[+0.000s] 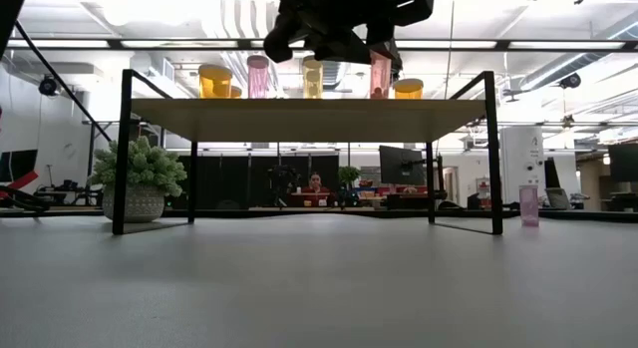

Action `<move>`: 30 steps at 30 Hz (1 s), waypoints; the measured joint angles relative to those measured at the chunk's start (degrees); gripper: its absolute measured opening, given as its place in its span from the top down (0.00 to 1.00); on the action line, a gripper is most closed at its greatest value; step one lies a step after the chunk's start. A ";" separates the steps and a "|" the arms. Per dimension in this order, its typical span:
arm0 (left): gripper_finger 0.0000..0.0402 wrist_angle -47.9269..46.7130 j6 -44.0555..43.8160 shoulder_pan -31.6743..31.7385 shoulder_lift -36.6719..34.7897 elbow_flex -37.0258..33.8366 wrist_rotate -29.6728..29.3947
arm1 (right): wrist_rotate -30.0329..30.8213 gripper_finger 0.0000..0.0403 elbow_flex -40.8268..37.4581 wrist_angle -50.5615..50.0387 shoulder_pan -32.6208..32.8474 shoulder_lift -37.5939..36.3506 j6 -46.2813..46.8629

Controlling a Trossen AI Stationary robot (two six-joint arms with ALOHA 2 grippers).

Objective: Pick and place medicine bottles onto shelf by color
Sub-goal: Put the pink pill bottle on the shelf

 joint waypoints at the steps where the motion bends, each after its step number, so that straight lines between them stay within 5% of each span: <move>1: 0.72 -0.01 0.00 0.01 0.00 0.00 0.25 | 0.00 0.42 0.00 -0.01 0.00 0.00 -0.03; 11: 0.71 0.00 -0.08 0.22 0.00 0.00 0.59 | -0.01 0.42 0.00 -0.06 0.00 0.00 -0.03; 22: 0.53 0.03 0.01 0.22 -0.15 -0.01 0.63 | -0.02 0.42 0.00 -0.12 0.01 0.00 -0.07; 30: 0.50 0.13 1.72 0.07 -1.48 -0.02 0.65 | -0.01 0.42 0.00 -0.20 0.00 0.00 -0.03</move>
